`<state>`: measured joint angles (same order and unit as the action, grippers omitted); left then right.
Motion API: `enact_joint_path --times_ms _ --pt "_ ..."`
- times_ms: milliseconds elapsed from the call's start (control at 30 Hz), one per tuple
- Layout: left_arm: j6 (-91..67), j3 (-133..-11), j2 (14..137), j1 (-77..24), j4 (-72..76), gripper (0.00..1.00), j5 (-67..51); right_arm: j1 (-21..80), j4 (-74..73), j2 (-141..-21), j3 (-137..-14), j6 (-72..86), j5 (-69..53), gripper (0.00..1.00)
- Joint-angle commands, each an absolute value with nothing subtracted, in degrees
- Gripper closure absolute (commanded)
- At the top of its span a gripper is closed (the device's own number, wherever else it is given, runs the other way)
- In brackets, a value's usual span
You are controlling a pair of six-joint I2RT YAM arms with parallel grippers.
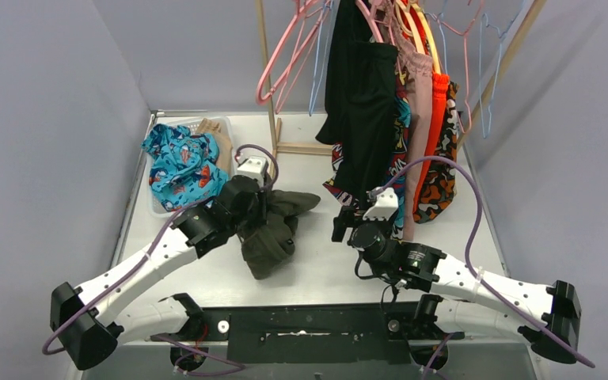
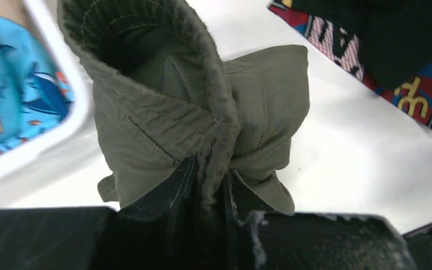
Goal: Remove the shorts from the hanger
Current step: Pick up the shorts at the center of the board.
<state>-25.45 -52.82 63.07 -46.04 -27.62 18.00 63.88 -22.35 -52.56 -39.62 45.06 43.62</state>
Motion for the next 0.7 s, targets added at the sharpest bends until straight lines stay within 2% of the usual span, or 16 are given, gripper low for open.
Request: enact_joint_path --times_ms 0,100,300,533,667 --pt "-22.3 -58.7 60.1 -42.6 -32.5 1.00 20.1 56.5 -13.0 -53.0 -37.9 39.6 24.4 0.16" --pt "-21.6 -61.1 58.8 -41.9 -33.8 1.00 21.8 53.4 -11.4 -52.2 -35.8 41.0 19.8 0.16" --pt "-19.2 -64.7 52.4 -41.5 -33.0 1.00 29.8 51.9 -13.5 -51.0 -34.6 43.6 22.7 0.15" --pt "-14.7 -73.6 56.7 -40.1 -40.2 1.00 43.6 51.9 -15.6 -49.5 -34.7 46.1 28.2 0.15" --pt "-10.1 -78.3 59.8 -33.0 -40.2 1.00 46.3 51.8 -15.8 -48.4 -34.5 45.8 28.8 0.14"
